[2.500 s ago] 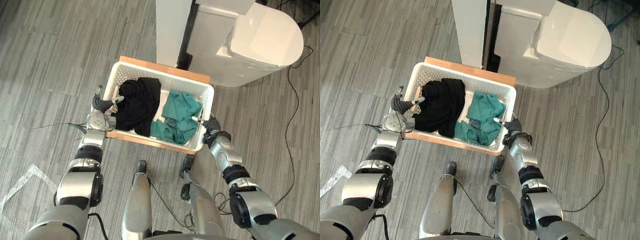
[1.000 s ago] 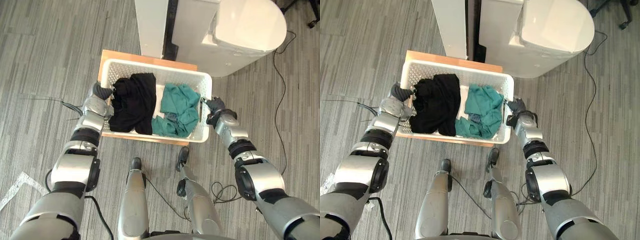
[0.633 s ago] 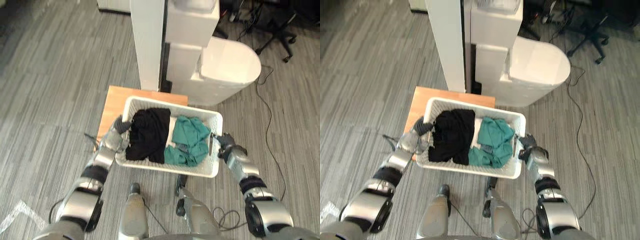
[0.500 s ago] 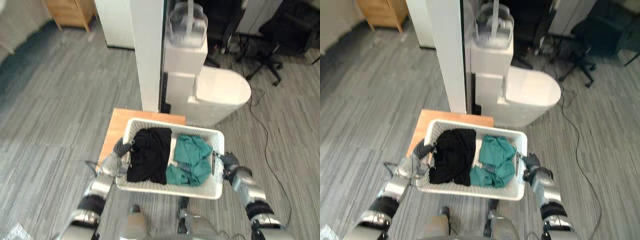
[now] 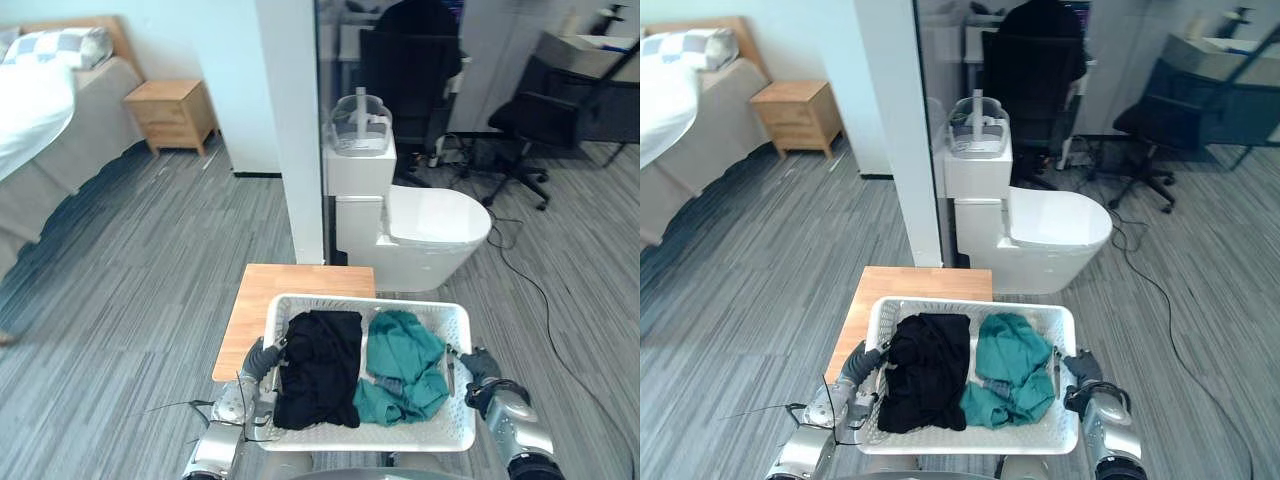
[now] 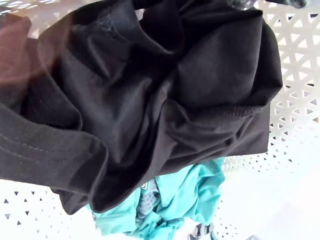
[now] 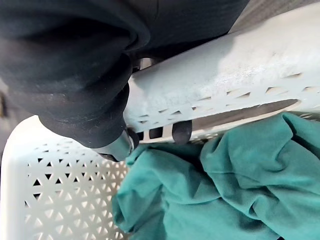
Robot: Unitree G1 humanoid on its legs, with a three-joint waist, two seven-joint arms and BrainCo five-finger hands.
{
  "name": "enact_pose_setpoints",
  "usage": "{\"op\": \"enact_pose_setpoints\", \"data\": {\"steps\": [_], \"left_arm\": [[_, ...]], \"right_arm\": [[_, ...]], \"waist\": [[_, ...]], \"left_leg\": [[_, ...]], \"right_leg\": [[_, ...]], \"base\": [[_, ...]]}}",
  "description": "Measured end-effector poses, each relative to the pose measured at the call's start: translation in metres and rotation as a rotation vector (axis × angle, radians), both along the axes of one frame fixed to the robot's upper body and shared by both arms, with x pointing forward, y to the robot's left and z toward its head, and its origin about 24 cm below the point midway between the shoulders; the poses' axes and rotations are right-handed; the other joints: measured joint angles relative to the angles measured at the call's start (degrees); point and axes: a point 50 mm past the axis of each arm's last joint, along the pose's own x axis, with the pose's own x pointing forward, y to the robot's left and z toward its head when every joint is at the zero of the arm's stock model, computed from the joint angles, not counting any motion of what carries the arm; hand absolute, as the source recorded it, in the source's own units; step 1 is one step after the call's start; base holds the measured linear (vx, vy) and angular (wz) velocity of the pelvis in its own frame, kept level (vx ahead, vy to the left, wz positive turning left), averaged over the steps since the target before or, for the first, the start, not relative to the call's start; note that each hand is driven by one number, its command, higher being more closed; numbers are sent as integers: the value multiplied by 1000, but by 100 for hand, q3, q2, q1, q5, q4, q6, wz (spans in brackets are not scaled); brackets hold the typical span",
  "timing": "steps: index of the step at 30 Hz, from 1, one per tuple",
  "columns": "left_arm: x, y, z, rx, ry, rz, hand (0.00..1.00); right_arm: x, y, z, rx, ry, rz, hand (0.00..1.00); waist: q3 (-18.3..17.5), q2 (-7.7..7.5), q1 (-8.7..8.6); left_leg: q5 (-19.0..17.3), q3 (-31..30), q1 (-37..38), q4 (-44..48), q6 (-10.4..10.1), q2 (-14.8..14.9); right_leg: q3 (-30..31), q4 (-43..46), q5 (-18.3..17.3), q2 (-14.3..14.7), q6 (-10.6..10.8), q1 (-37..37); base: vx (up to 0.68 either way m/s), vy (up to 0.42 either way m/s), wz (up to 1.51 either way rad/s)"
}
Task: Pick up the laundry basket with both hands and put the clothes into the washing machine.
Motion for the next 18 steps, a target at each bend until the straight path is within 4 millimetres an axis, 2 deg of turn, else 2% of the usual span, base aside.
{"op": "enact_pose_setpoints", "data": {"steps": [1, 2, 3, 4, 5, 6, 7, 8, 9, 10, 11, 12, 13, 14, 15, 16, 17, 18], "left_arm": [[3, 0, 3, 4, -13, -8, 100], [6, 0, 6, 12, -29, -17, 100], [7, 3, 9, 30, -40, -33, 100], [8, 2, 9, 35, -40, -48, 100], [8, -5, 9, 31, -40, -77, 100], [9, -7, 10, 31, -43, -86, 100], [11, -6, 11, 33, -48, -85, 100], [12, -3, 11, 36, -51, -73, 100], [13, -1, 12, 34, -52, -58, 100], [13, 0, 12, 33, -51, -54, 100], [13, 0, 12, 33, -50, -54, 100], [14, -1, 13, 32, -53, -54, 100], [15, -1, 14, 31, -59, -55, 100], [16, -1, 14, 31, -59, -54, 100], [16, -1, 14, 34, -61, -49, 100], [16, -1, 14, 33, -60, -49, 100], [16, 0, 14, 29, -62, -47, 100], [16, 0, 13, 25, -57, -44, 100]], "right_arm": [[-2, -2, 2, -1, -15, -17, 100], [-7, 1, 4, 9, -30, -47, 100], [-14, 4, 2, 22, -29, -62, 100], [-18, 5, 1, 32, -28, -75, 100], [-22, 0, 1, 23, -21, -99, 100], [-23, -1, 1, 15, -16, -109, 100], [-22, 0, 1, 14, -20, -107, 100], [-20, 0, 3, 13, -26, -103, 100], [-19, 2, 3, 16, -27, -97, 100], [-18, 3, 3, 15, -27, -94, 100], [-18, 3, 3, 13, -26, -92, 100], [-17, 3, 4, 7, -29, -90, 100], [-17, 3, 4, 5, -30, -92, 100], [-17, 3, 4, 2, -28, -92, 100], [-16, 4, 4, -1, -31, -90, 100], [-15, 4, 4, -4, -33, -89, 100], [-12, 3, 4, -9, -34, -80, 100], [-8, 3, 4, -12, -34, -74, 100]], "waist": [[-23, -14, -24], [-63, -112, -18], [-117, -500, -87], [-124, -612, -128], [-110, -695, -119], [-127, -694, -78], [-155, -634, -59], [-110, -602, -70], [-107, -586, -47], [-96, -548, 0], [-96, -497, 7], [-106, -415, 7], [-98, -393, -1], [-118, -420, -48], [-195, -524, -113], [-235, -592, -131], [-354, -807, -165], [-379, -844, -169]], "left_leg": [[-51, 108, -41, -17, 18, -13], [31, 456, -92, -194, 139, -60], [80, 775, -107, -254, 175, -286], [86, 919, -149, -210, 176, -388], [137, 1139, -214, -139, 227, -457], [203, 1340, -230, -188, 319, -494], [385, 1611, -265, -345, 496, -417], [667, 2183, -256, -617, 723, -252], [858, 2764, -179, -858, 745, -32], [943, 3034, -94, -1032, 737, 70], [1101, 3393, 46, -1308, 715, 204], [1224, 3790, 177, -1519, 700, 416], [1260, 4115, 247, -1578, 636, 612], [1261, 4226, 249, -1589, 625, 683], [1216, 4464, 206, -1599, 492, 817], [1207, 4552, 174, -1576, 362, 862], [1149, 4594, -34, -1341, 147, 844], [1131, 4529, -186, -1194, 68, 842]], "right_leg": [[133, -129, 25, -29, 99, -15], [533, 84, -45, -34, 257, -263], [867, 599, -117, -110, 278, -465], [1062, 467, -13, -177, 123, -473], [1337, 175, -13, -175, 137, -521], [1530, -234, -38, -171, 168, -527], [1555, -626, -276, -178, 228, -533], [1116, -709, -412, -250, 137, -690], [223, -100, -193, -334, -217, -975], [-216, 257, -140, -352, -435, -1044], [-708, 767, -240, -390, -634, -1044], [-1139, 1570, -483, -516, -812, -984], [-1176, 2332, -898, -669, -742, -797], [-1109, 2576, -1075, -706, -659, -694], [-931, 2749, -1407, -916, -358, -345], [-910, 2665, -1583, -1049, -238, -224], [-915, 2023, -1987, -1142, -97, -109], [-939, 1634, -2191, -1015, -247, -89]], "base": [[-337, 265, -112], [-317, 234, -104], [-263, 183, -101], [-251, 207, -103], [-193, 210, -123], [-217, 272, -170], [-269, 219, -203], [-365, 177, -238], [-355, 80, -228], [-318, 50, -213], [-248, 16, -200], [-262, -21, -222], [-186, -65, -186], [-188, -178, -176], [-118, -204, -135], [-108, -284, -165], [-51, -210, -126], [-36, -212, -160]]}}
